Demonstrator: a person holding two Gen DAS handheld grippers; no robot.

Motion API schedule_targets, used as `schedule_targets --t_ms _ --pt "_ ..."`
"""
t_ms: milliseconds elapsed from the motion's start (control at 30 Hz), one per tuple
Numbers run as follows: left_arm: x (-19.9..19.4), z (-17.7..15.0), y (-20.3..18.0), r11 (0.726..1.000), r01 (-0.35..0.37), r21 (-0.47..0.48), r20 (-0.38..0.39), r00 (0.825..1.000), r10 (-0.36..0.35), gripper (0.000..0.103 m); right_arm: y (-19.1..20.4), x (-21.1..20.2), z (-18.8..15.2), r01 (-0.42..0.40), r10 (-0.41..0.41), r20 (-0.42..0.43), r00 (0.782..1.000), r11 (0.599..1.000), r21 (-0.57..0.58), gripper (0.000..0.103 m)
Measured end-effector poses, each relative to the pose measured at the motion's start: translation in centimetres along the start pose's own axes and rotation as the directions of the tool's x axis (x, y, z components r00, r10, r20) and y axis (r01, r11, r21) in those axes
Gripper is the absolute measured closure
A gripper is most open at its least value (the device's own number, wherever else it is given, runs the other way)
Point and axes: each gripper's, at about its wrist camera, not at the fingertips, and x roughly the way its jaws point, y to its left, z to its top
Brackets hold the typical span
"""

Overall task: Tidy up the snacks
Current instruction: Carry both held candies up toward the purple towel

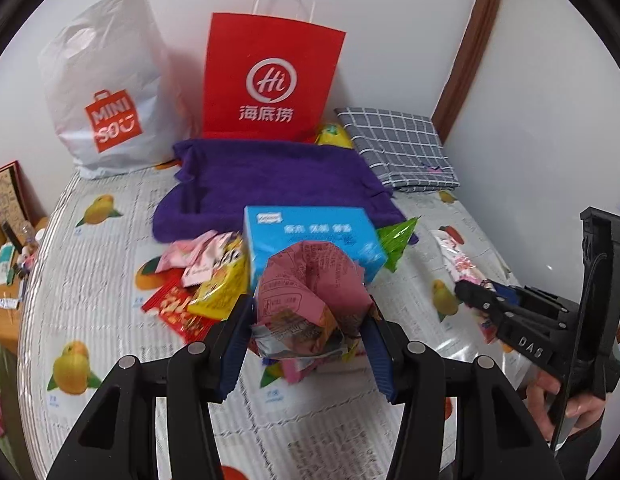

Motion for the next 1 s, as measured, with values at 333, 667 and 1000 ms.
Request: schedule_targets --t_ms 333,667,1000 --pt "1.1 4.4 -0.3 1.000 0.012 0.001 0.023 1.000 -0.012 0.052 1.3 -0.3 4.4 0.002 0.000 0.041 0.999 0.999 -0.038 0.082" --pt "2.7 8.8 0.6 1.000 0.010 0.021 0.045 0.999 -0.011 0.052 1.3 2.0 9.2 0.020 -0.019 0.064 0.998 1.000 -0.016 0.082" --pt "5.5 12.2 2.2 0.999 0.023 0.034 0.056 0.998 -0.025 0.052 1.9 5.9 12.8 0.026 -0.023 0.068 0.997 0.999 -0.037 0.082"
